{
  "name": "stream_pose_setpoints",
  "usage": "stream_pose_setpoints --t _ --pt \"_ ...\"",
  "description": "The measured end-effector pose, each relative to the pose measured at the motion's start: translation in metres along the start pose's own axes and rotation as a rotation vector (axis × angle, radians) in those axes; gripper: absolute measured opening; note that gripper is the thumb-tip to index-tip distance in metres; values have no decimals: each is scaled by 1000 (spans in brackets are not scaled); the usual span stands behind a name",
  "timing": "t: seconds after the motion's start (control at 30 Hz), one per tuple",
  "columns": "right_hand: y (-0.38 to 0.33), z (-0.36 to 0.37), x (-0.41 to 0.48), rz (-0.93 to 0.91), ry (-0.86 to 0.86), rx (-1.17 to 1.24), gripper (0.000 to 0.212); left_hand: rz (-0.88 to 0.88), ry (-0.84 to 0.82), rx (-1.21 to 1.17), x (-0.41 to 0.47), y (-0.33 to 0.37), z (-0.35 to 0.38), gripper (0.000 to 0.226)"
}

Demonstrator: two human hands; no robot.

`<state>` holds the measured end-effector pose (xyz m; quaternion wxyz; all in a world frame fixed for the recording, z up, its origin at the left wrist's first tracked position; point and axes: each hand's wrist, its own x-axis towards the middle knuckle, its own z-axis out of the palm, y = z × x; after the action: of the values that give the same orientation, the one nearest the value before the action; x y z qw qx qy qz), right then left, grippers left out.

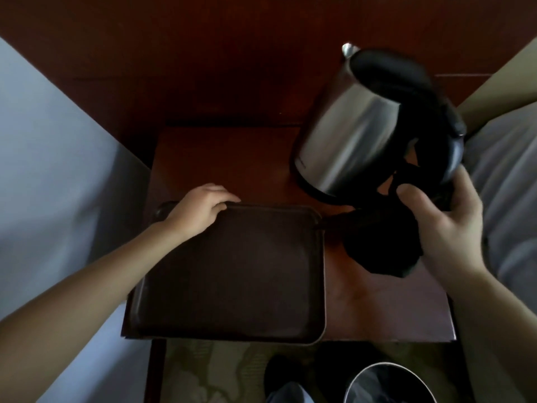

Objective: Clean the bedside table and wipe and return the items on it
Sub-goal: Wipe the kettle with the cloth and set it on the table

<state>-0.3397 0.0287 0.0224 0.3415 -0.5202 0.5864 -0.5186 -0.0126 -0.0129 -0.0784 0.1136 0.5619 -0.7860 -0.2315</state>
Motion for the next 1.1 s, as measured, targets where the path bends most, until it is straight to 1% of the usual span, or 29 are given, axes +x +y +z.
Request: stream_pose_setpoints --t 0.07,0.13,0.2,0.27,0.3,0.33,0.37,0.43,0.47,0.5,0.53,0.6,0.67,0.73,0.83,1.03,1.1 --pt "5 -1 5 5 34 -7 14 -6 68 -4 16 -12 -11 28" --pt "12 0 9 6 43 -22 15 -64 168 -23 40 -26 -26 25" --pt "19 3 12 11 40 -12 20 -162 261 -57 63 -33 -42 23" --pt "25 9 14 11 24 -25 26 -189 304 -21 78 -34 -52 25" --pt "28 13 15 8 -9 -50 26 -148 293 15 78 -30 -53 27" --pt "31 16 13 11 -61 -76 24 -68 256 16 73 -25 -50 29" --pt "35 18 11 25 -120 -99 22 21 186 -22 64 -19 -43 33" --pt "41 18 7 55 -232 -134 35 155 -62 -133 33 -3 -22 53" --pt "43 17 5 66 -292 -127 42 196 -192 -146 18 2 -12 62" --pt "43 16 5 77 -352 -115 49 231 -289 -120 4 4 -3 64" --pt "42 15 5 91 -407 -110 55 258 -341 -61 -5 2 5 61" --pt "39 15 9 94 -497 -135 59 262 -359 26 -16 -4 12 53" --pt "36 16 13 68 -583 -170 57 237 -333 -3 -17 -6 10 45" --pt "34 17 19 46 -649 -188 50 223 -352 -35 -16 -4 7 39" --pt "32 12 24 80 -722 -170 40 193 -392 -35 -15 -2 4 38" --pt "33 7 17 77 -738 -154 46 121 -377 -59 -16 -4 4 40" --pt "37 3 12 49 -691 -178 49 93 -371 -59 -18 0 4 40"
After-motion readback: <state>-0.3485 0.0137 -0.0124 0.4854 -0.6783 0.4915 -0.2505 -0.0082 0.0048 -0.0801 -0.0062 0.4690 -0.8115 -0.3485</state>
